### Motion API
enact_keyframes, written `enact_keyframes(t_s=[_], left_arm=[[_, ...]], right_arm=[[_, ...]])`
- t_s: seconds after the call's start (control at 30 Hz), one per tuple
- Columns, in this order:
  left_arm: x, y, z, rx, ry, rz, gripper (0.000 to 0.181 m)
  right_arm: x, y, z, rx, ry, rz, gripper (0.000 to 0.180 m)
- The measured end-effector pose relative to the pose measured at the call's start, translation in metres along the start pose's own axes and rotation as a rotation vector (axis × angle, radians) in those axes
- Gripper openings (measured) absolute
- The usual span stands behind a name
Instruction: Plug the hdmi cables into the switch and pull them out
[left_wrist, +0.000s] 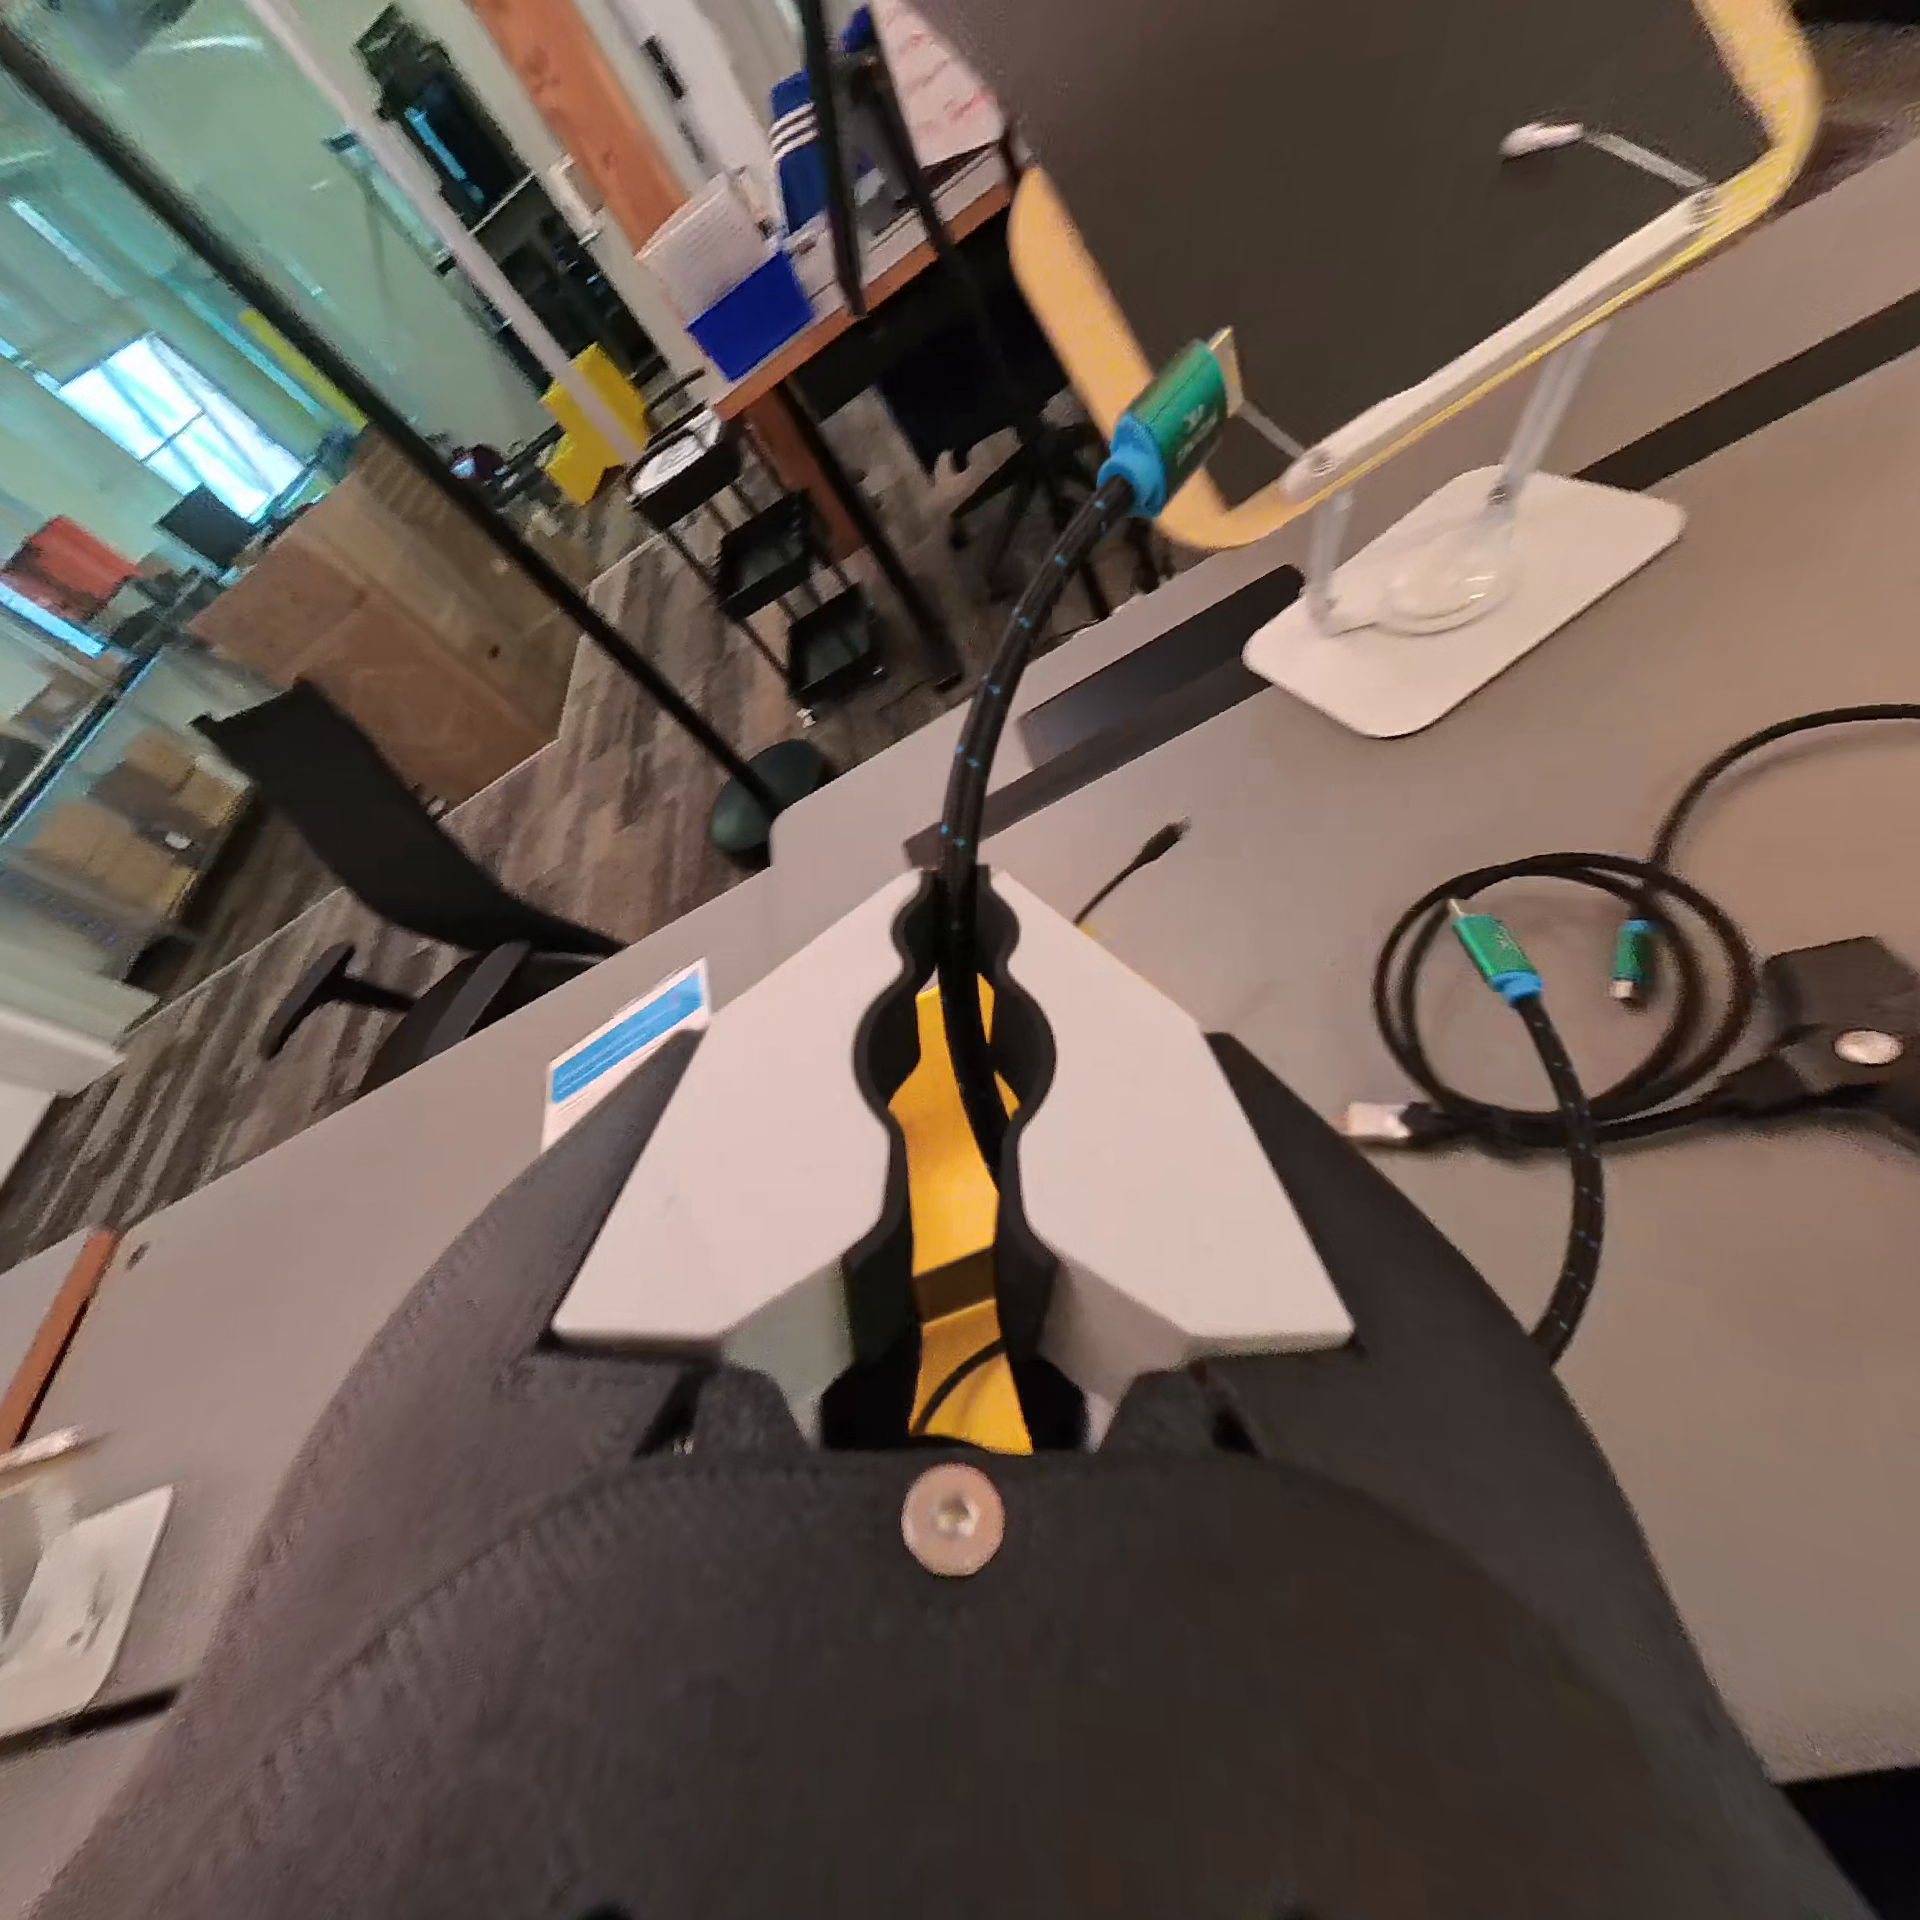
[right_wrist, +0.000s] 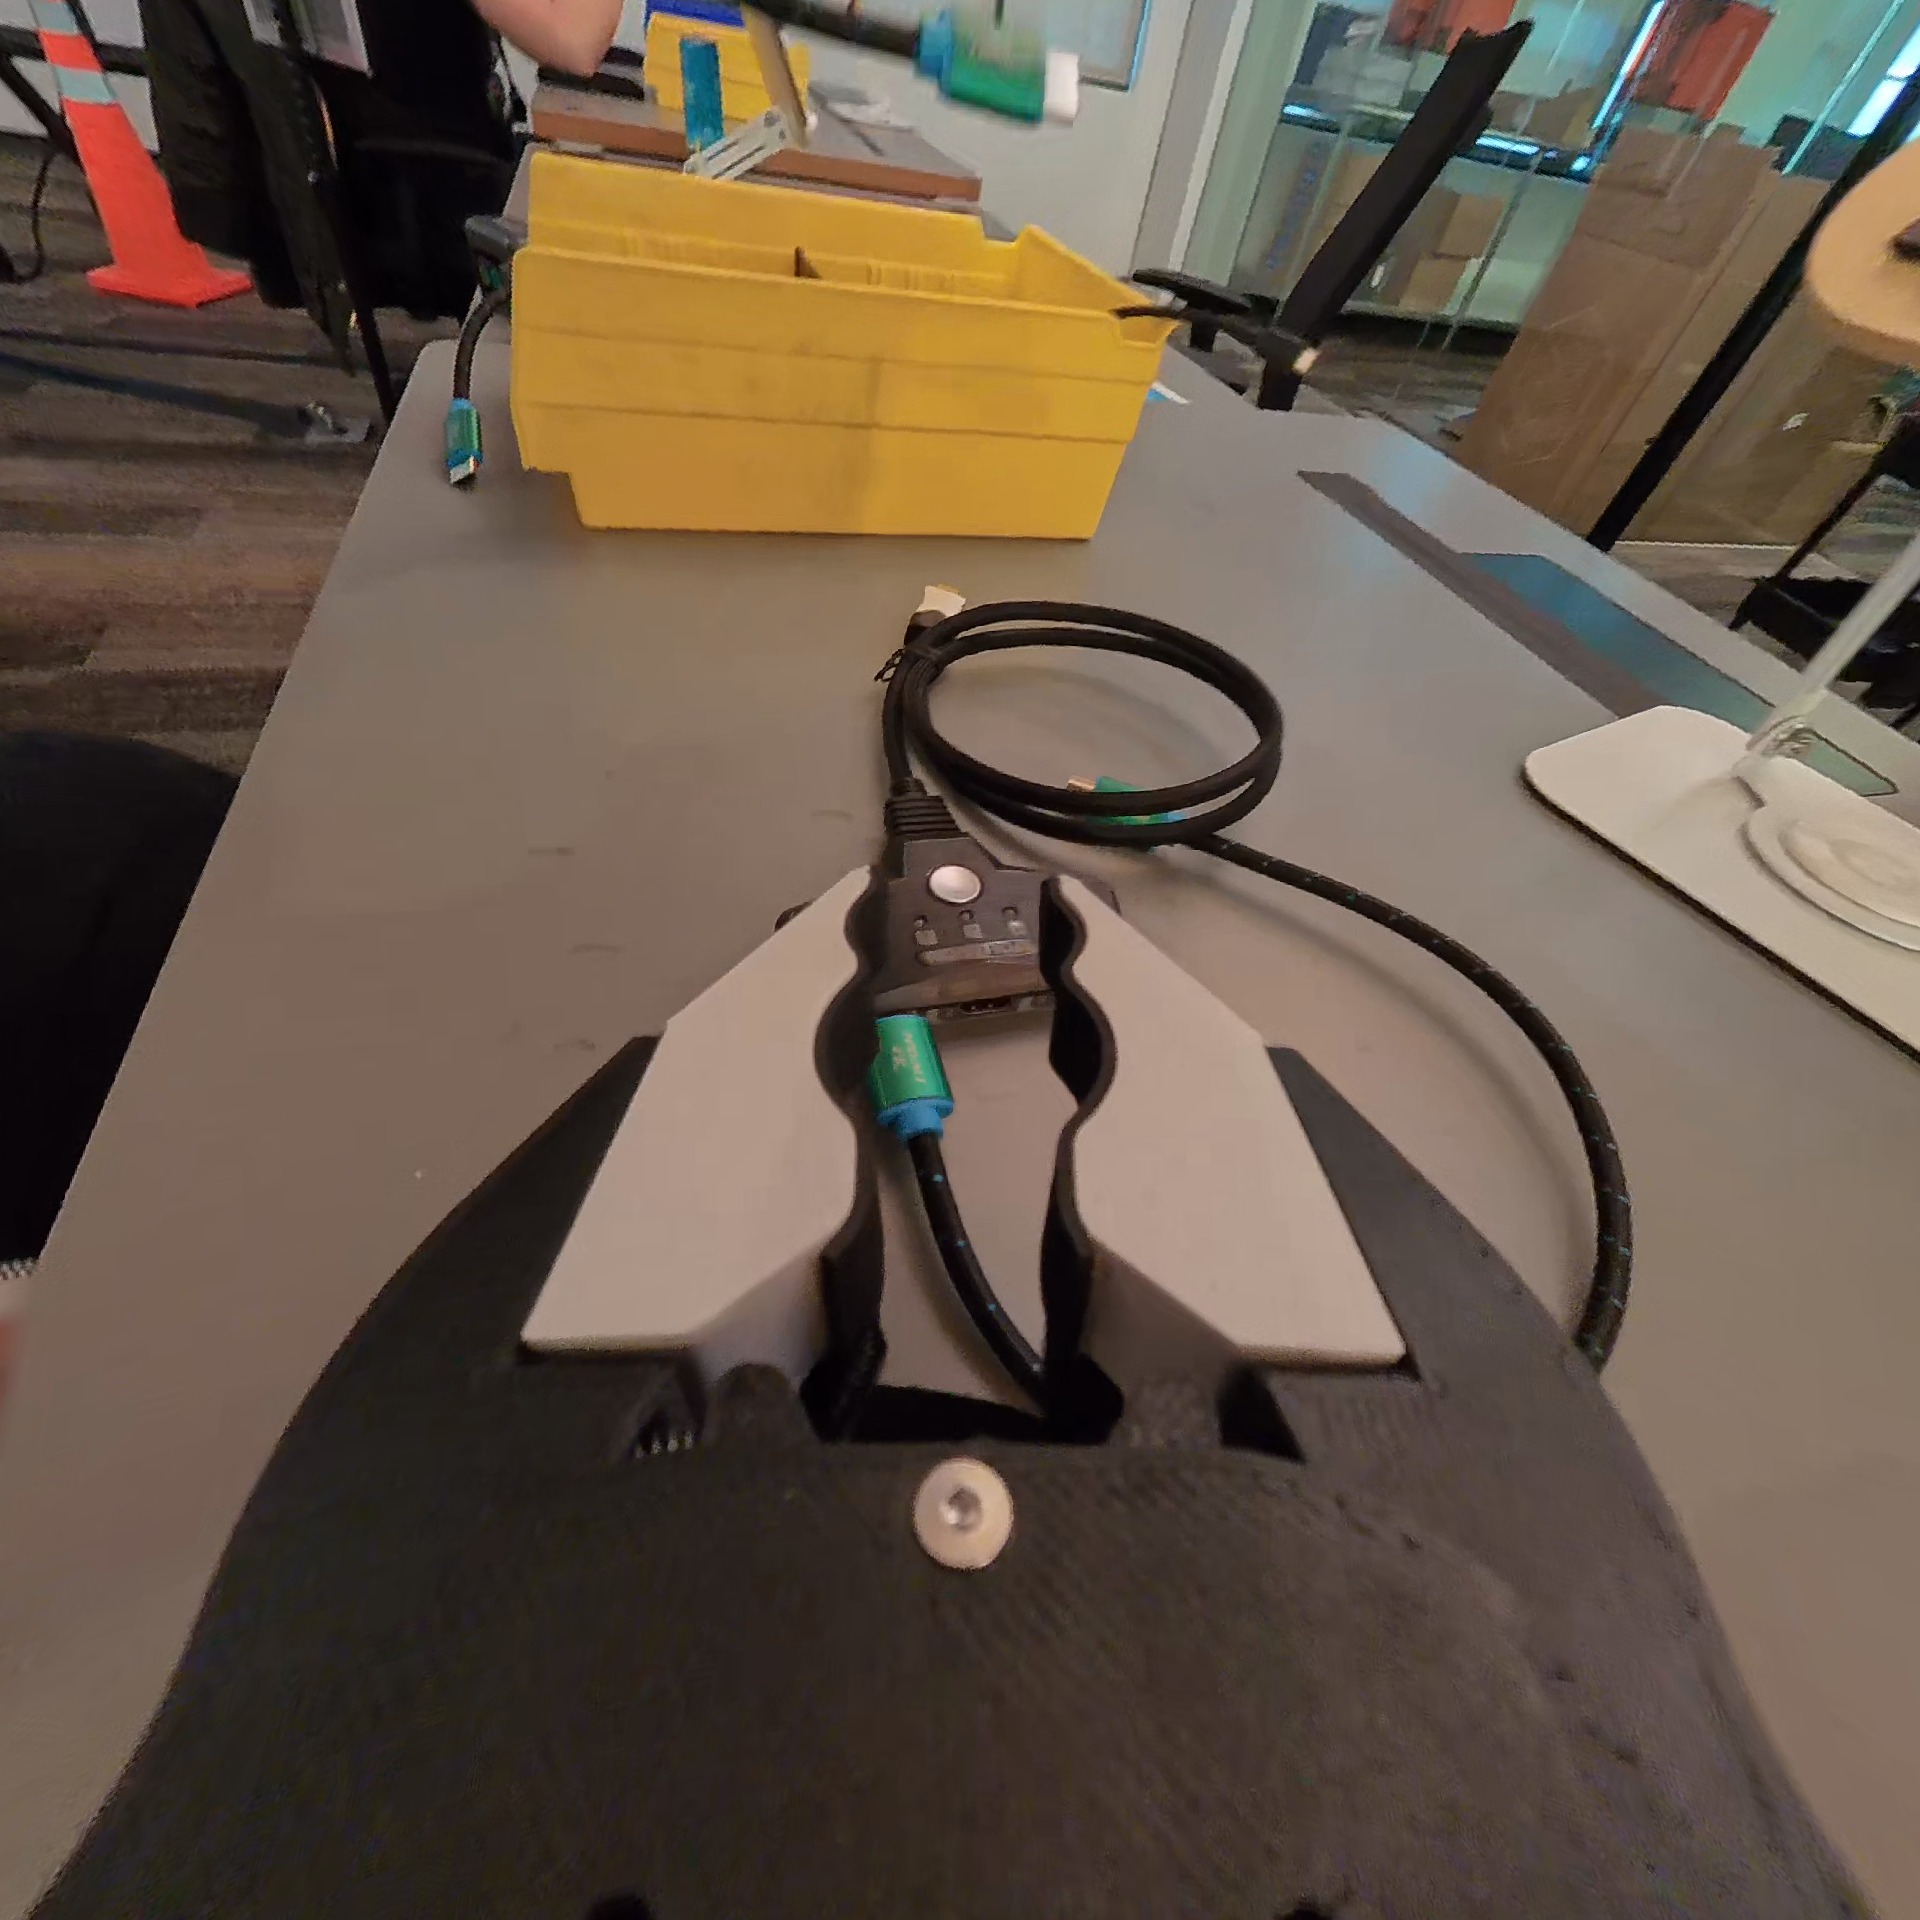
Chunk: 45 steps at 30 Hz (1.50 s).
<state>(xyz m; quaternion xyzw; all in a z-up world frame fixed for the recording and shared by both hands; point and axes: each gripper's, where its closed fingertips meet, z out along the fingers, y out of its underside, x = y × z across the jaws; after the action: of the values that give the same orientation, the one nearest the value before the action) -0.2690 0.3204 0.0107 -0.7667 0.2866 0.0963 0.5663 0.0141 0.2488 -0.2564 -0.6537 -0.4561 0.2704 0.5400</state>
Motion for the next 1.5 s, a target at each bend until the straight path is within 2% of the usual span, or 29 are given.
enact_keyframes(t_s=[0.03, 0.2, 0.4, 0.57, 0.77, 0.87, 1.0, 1.17, 1.37, 1.5], left_arm=[[0.015, -0.004, 0.004, 0.01, 0.032, 0.005, 0.002], [0.079, -0.014, 0.025, 0.04, 0.166, 0.008, 0.003], [0.148, -0.018, 0.05, 0.059, 0.322, -0.025, 0.003], [0.193, -0.024, 0.067, 0.082, 0.414, -0.058, 0.004], [0.231, -0.041, 0.077, 0.14, 0.496, -0.146, 0.003], [0.244, -0.044, 0.08, 0.161, 0.532, -0.205, 0.003], [0.255, -0.039, 0.082, 0.175, 0.578, -0.279, 0.003], [0.247, -0.014, 0.081, 0.156, 0.597, -0.363, 0.003], [0.245, 0.037, 0.079, 0.057, 0.578, -0.37, 0.003], [0.245, 0.057, 0.073, 0.027, 0.633, -0.475, 0.003]], right_arm=[[0.002, -0.003, -0.002, 0.019, 0.009, 0.007, 0.028], [0.005, -0.02, -0.012, 0.115, 0.019, 0.016, 0.037], [-0.02, -0.032, -0.009, 0.147, -0.048, -0.092, 0.045], [-0.046, -0.019, 0.006, 0.057, -0.119, -0.21, 0.05], [-0.051, -0.001, 0.019, -0.06, -0.094, -0.301, 0.047], [-0.044, 0.007, 0.022, -0.107, -0.064, -0.304, 0.042], [-0.041, 0.019, 0.021, -0.172, -0.059, -0.324, 0.0], [-0.026, 0.03, 0.021, -0.236, -0.006, -0.29, 0.003], [-0.013, 0.031, 0.016, -0.237, 0.035, -0.236, 0.008], [-0.011, 0.025, 0.015, -0.207, 0.052, -0.222, 0.008]])
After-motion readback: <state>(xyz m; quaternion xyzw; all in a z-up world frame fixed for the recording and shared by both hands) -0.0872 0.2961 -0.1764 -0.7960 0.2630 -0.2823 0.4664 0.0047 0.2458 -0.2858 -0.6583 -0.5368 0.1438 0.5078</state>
